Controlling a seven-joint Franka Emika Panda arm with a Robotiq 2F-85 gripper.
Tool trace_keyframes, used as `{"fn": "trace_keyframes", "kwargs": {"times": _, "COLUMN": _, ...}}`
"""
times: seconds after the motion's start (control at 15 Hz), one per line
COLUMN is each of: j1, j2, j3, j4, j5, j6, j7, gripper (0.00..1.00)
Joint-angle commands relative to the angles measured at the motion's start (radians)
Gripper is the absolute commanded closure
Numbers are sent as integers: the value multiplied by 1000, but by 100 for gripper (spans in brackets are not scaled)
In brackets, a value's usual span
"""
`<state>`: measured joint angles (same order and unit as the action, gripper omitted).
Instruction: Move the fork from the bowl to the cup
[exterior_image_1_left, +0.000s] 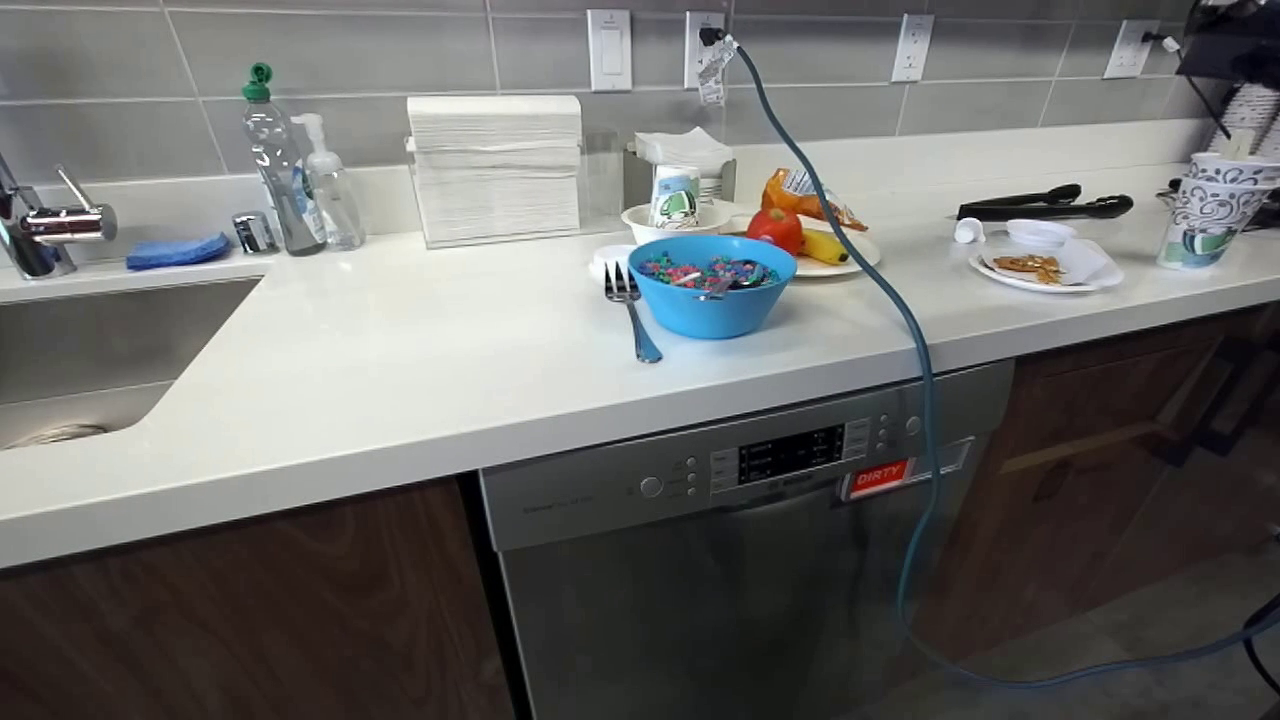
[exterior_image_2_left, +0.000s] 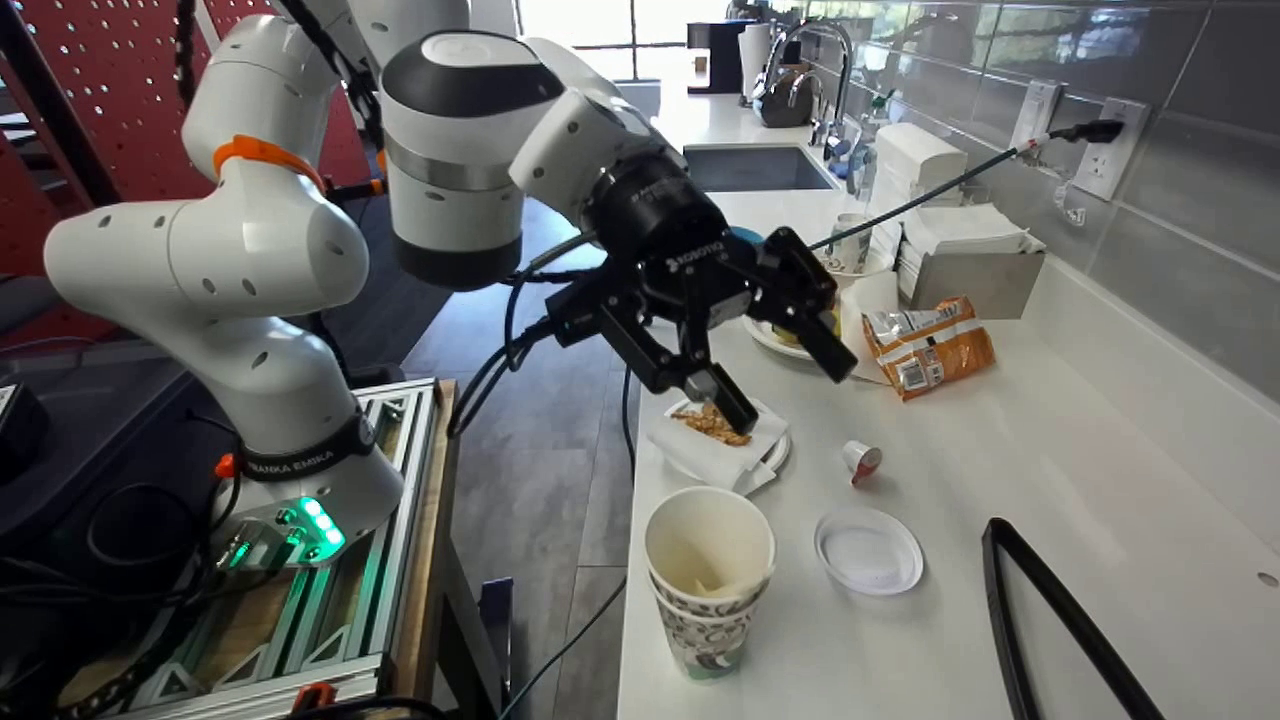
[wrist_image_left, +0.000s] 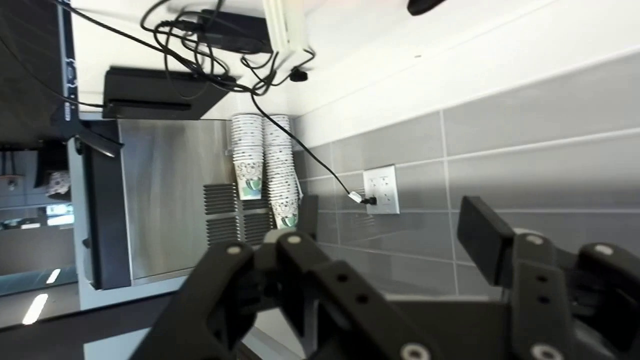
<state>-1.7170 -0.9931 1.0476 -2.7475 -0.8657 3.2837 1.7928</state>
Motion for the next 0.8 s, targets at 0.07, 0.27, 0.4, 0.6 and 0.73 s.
{"fn": "trace_keyframes", "kwargs": {"times": 0.07, "j1": 232, "j2": 246, "j3": -343, "j4": -3, "j5": -298, "j6": -23, "j7": -123, "gripper": 0}}
{"fn": "trace_keyframes", "kwargs": {"times": 0.27, "j1": 353, "j2": 332, "j3": -583, "j4": -9, "j5": -456, "j6": 40, "j7": -209, "gripper": 0}}
{"fn": "trace_keyframes", "kwargs": {"times": 0.4, "j1": 451, "j2": 384, "j3": -737, "j4": -10, "j5": -553, "j6": 67, "j7": -243, "gripper": 0}}
{"fn": "trace_keyframes", "kwargs": {"times": 0.6, "j1": 534, "j2": 417, "j3": -864, "j4": -11, "j5": -718, "j6": 154, "j7": -210, "gripper": 0}}
{"fn": "trace_keyframes", "kwargs": {"times": 0.73, "j1": 523, "j2": 418, "j3": -865, "j4": -11, "j5": -854, "j6": 242, "j7": -147, "gripper": 0}}
